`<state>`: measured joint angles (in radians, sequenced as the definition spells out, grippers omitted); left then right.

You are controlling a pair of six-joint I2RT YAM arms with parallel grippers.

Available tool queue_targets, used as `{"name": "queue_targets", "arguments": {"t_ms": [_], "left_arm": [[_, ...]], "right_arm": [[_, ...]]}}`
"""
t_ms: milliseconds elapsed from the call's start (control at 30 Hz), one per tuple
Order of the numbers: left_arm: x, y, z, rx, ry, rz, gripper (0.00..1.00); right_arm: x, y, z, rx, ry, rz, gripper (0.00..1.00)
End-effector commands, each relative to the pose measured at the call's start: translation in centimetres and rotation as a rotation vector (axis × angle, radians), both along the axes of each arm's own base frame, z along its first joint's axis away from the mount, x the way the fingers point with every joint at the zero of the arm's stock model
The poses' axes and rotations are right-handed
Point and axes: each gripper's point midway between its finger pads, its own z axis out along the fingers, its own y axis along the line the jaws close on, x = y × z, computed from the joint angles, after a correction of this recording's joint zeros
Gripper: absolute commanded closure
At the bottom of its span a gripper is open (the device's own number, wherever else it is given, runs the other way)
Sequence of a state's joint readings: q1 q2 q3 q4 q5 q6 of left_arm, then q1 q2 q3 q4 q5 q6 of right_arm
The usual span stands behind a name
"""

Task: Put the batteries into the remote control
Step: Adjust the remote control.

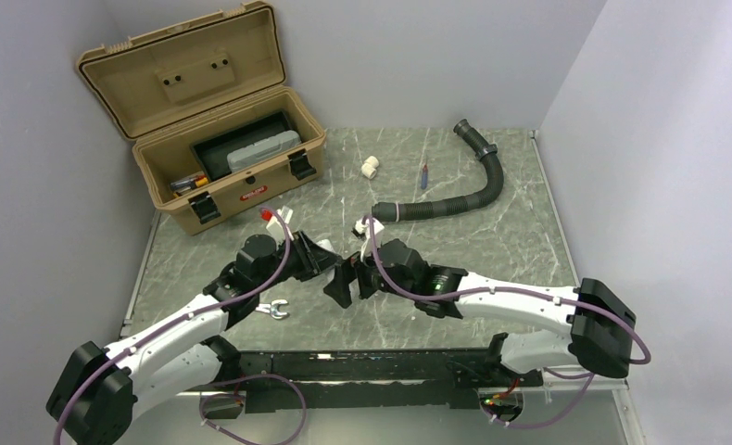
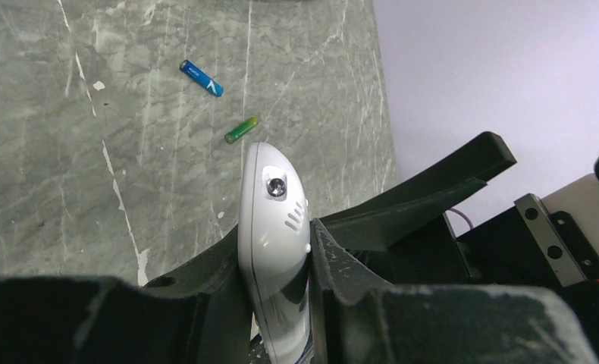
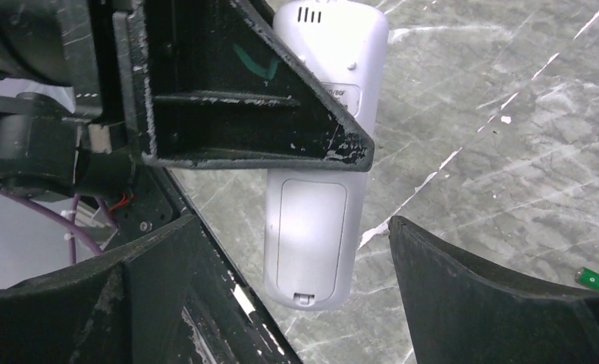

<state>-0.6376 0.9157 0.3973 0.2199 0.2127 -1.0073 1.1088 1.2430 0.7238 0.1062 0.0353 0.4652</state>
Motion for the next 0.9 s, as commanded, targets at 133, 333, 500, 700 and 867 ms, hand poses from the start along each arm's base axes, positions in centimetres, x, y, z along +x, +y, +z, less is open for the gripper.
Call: {"name": "queue_targets", "arguments": {"t_ms": [133,333,500,700,867], "left_arm": [[0.2,-0.8,2.5,-0.047,-0.068,-0.030,1.00],[0.2,-0.9,2.7,-0.051,-0.075,-0.034,1.00],[0.3,-0.9,2.8,-0.054,-0.075,-0.030,1.00],[0.1,-1.2,2.6,-0.062,-0.063,-0.052,0.88],[0.0,-1.3,2.6,-0.059,-0.060,-0.063,0.59]], "right_arm": [[1.1,1.7,0.6,0.028,0.043,-0.064,0.09],[1.0,2.3,-0.5,0.008,0.073,-0.057,0.23],[1.1,2.2,-0.6,-0.004,0.068,-0.057,0.44],[0.8,2.5,-0.8,-0.022,0.068,-0.021,0.72],[0.4,2.7,-0.8,-0.030,0.059,0.019,0.94]]}}
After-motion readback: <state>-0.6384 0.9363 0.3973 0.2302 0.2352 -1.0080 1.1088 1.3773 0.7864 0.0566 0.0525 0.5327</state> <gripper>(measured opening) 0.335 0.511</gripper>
